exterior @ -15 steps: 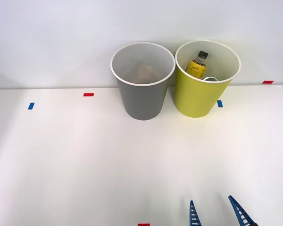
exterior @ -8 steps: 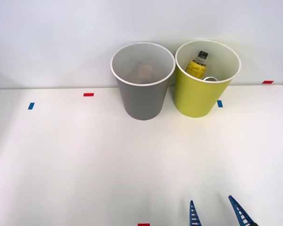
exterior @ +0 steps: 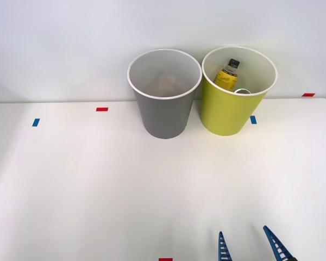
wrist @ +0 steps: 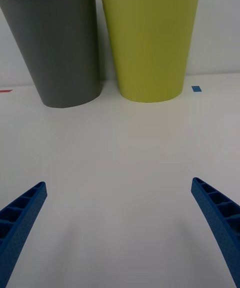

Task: Put cans in the gray bin, plastic bottles in the light green bin

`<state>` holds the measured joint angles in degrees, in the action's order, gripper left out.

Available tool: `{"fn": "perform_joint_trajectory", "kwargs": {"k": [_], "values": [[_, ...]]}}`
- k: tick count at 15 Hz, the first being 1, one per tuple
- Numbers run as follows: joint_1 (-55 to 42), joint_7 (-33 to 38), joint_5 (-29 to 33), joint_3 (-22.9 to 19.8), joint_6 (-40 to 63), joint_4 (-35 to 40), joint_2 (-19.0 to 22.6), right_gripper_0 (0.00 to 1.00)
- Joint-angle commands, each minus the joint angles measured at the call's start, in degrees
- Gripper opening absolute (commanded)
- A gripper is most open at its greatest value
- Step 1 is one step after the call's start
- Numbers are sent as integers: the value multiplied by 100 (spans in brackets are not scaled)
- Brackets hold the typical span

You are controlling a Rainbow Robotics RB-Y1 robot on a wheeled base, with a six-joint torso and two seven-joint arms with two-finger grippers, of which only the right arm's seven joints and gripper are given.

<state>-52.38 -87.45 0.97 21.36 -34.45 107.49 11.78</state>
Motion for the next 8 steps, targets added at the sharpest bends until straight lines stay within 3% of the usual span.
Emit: {"fn": "perform_joint_trajectory", "kwargs": {"k": [1,8], "values": [[0,0,0,0,0,0,0,100],[0,0,0,0,0,0,0,100]]}}
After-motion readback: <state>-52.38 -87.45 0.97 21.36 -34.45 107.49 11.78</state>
